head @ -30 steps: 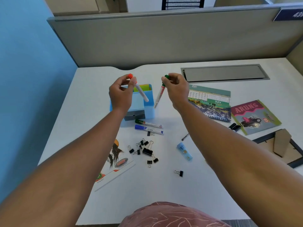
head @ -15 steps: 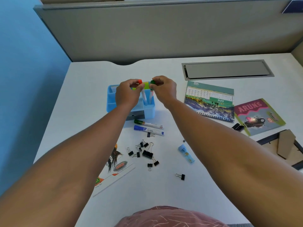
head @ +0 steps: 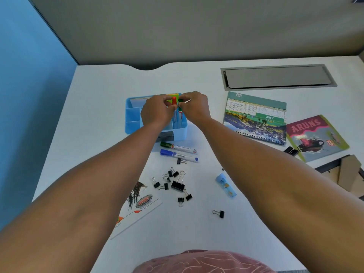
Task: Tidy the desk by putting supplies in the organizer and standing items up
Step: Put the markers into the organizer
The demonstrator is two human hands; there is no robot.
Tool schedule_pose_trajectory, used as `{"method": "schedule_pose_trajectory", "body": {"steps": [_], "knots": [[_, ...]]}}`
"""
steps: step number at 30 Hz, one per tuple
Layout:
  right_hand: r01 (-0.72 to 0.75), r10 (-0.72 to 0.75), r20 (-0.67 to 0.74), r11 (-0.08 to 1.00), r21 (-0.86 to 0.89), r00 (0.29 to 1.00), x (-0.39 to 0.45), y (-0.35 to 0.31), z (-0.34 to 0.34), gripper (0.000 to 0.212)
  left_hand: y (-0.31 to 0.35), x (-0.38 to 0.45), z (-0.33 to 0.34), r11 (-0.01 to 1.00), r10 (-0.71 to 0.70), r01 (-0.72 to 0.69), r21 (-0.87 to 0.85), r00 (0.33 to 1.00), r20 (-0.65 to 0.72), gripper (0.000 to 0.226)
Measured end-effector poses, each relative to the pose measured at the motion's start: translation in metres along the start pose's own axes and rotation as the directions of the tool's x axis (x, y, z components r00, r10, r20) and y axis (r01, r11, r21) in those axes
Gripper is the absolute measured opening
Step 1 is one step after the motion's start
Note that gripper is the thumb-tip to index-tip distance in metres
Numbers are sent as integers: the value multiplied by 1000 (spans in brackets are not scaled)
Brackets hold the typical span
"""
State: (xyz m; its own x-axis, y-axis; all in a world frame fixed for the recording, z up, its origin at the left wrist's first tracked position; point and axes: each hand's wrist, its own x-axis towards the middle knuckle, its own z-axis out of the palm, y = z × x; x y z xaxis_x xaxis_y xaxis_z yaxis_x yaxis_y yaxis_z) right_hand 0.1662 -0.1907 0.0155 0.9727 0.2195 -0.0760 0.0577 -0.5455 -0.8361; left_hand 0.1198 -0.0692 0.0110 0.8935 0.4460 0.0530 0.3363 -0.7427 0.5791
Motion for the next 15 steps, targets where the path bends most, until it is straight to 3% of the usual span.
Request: {"method": "schedule_pose_trajectory", "body": {"steps": [5, 9, 15], "knots": [[-26, 26, -118, 1000, -2, 993, -1, 11, -2, 29, -5, -3, -4, 994, -62, 53, -98, 994, -92, 20], [-129, 135, -195, 991, 42, 972, -10, 27, -7, 30, -19, -14, -14, 980, -136, 95, -173, 961, -241, 19], [-275, 272, -94, 961, -16, 958, -34, 51, -12, 31, -58, -33, -29, 965, -230, 130, -229, 839, -492, 20]]}}
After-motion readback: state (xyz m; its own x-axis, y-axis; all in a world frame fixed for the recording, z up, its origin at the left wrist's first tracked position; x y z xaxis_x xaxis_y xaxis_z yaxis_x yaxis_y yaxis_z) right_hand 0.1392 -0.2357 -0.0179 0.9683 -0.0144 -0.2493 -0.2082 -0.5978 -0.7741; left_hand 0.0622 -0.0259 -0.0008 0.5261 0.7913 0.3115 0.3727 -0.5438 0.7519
